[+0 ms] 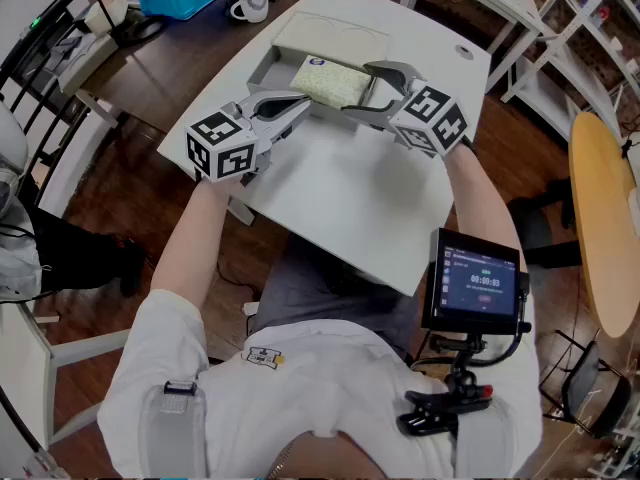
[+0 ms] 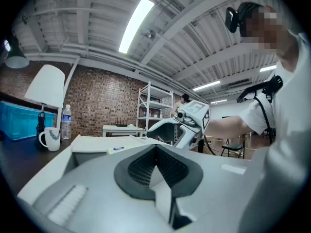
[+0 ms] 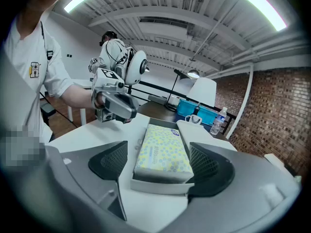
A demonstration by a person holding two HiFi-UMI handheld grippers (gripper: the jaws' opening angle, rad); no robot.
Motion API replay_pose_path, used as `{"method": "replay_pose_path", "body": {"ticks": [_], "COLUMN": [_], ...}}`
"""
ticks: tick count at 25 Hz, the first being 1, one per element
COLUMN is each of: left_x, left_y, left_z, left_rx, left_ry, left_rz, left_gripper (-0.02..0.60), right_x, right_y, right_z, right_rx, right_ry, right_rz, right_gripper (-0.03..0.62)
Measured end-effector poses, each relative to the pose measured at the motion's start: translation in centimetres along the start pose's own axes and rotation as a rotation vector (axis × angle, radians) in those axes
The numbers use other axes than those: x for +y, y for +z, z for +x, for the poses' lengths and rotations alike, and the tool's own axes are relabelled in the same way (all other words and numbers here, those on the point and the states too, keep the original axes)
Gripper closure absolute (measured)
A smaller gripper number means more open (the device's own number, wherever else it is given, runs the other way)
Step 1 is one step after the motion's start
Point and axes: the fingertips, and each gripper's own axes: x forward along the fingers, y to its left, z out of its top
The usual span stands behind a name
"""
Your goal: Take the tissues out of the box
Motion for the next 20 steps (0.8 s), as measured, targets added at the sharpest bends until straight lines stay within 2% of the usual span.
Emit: {"method": "replay_pose_path", "body": {"ticks": [4,7,10,14,18,20], "left_x": [2.9,3.8,5.0,5.4,5.4,4.9], "left_y": [0.6,0.2,-0.7,-1.2,-1.6,-0.5], "left_z": [0.4,0.9,1.0,0.9,1.5,1.5], "left_rx": [0.014,0.021,0.031,0.038,0.038,0.027], "left_ry": [0.038,0.056,0.059,0.063,0.068,0.07], "left_rz": [-0.024,-0.044,-0.064,-0.085,-0.093,-0.079], "left_gripper": [0.583,0.583,0.583,0.583,0.583,0.583], "right_x": [-0.2,-0.2,-0.5,-0.7,-1.9,-2.6], "right_y": [-1.1,-2.2,-2.2,-1.6,-1.2,0.1], "right_z": [1.6,2.1,2.9,3.0,2.7,1.4], "right_rx": [0.05,0.074,0.053,0.037,0.01,-0.025], "right_ry": [0.031,0.062,0.092,0.097,0.046,0.02], "right_rz": [0.005,0.031,0.081,0.091,0.1,0.105], "right_gripper": [0.169,0.163,0.208,0.25,0.266,0.266]}}
